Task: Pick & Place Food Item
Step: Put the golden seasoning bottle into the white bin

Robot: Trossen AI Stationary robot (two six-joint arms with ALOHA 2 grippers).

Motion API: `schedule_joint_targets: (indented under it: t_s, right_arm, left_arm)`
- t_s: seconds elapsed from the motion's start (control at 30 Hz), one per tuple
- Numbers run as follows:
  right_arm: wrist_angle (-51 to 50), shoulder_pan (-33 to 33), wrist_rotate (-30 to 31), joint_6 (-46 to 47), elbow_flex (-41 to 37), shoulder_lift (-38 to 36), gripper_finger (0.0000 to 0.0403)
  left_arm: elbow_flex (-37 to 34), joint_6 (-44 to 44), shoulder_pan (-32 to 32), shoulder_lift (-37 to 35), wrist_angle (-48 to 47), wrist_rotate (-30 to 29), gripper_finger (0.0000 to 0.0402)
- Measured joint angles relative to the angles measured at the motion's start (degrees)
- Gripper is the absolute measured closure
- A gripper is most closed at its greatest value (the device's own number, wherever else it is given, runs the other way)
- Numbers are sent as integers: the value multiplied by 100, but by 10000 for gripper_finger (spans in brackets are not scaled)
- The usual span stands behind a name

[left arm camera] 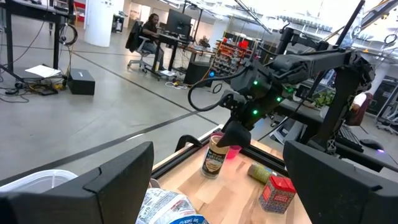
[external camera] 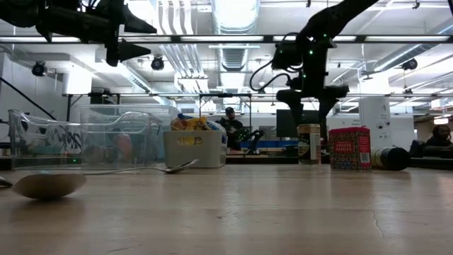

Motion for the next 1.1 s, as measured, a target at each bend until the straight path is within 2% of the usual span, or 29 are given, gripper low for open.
schedule_joint_targets:
  t_s: [0.53,1.1]
  right_arm:
    - [275,-32,-161,-1,-50,39,39]
    - [326,-49,-277,25,-198,508,39]
  left_arm:
    - [1,0,0,0,-3,0,41]
    - [1,0,2,0,-10,0,41]
